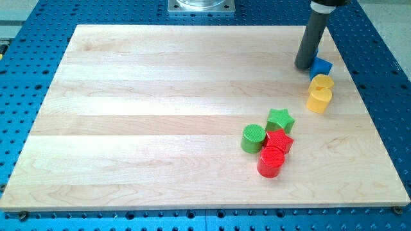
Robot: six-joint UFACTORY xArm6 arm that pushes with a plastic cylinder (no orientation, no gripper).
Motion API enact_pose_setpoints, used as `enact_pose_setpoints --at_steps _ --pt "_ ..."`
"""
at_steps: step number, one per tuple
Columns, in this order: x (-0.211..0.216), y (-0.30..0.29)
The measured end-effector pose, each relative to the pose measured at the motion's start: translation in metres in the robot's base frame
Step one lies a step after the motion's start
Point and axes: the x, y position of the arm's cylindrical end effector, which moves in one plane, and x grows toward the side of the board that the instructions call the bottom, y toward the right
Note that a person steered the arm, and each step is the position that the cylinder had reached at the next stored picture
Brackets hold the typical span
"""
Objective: Place the green star bellow the heart
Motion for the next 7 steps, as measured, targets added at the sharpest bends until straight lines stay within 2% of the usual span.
enact_pose_setpoints --at_steps 1,2,3,5,6,7 --pt "0.000 -0.060" --pt "0.046 -0.061" --pt "0.111 -0.059" --pt "0.128 -0.150" --pt "0.148 -0.137" --pt "0.148 -0.102"
